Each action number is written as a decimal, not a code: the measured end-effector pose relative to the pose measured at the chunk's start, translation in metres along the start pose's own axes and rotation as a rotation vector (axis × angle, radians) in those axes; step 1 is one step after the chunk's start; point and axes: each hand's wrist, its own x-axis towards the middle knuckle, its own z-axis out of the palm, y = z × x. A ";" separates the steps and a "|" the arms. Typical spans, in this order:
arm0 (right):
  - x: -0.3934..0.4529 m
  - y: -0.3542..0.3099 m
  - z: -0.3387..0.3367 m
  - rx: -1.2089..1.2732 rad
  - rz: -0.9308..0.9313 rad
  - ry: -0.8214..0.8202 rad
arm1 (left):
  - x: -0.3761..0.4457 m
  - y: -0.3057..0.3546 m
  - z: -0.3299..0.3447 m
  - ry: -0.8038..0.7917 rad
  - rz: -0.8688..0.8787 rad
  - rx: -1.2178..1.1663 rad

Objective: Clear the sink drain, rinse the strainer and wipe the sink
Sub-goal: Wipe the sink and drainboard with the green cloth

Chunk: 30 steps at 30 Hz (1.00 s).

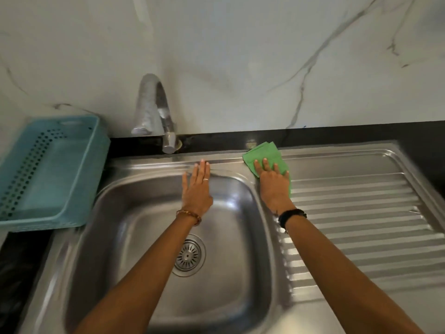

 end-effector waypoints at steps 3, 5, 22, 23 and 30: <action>0.002 0.041 -0.022 0.361 0.019 -0.061 | -0.004 0.017 -0.006 -0.015 -0.079 -0.031; -0.006 0.068 -0.040 0.790 0.049 -0.069 | -0.009 0.043 -0.014 -0.018 -0.096 -0.137; -0.116 0.098 -0.037 1.725 0.035 -0.112 | -0.104 0.182 -0.089 0.023 -0.343 -1.721; -0.121 0.096 -0.035 1.668 0.025 -0.075 | -0.109 0.182 -0.092 0.005 -0.346 -1.714; -0.156 0.065 -0.033 1.711 -0.103 -0.038 | -0.137 0.176 -0.115 -0.014 -0.186 -1.494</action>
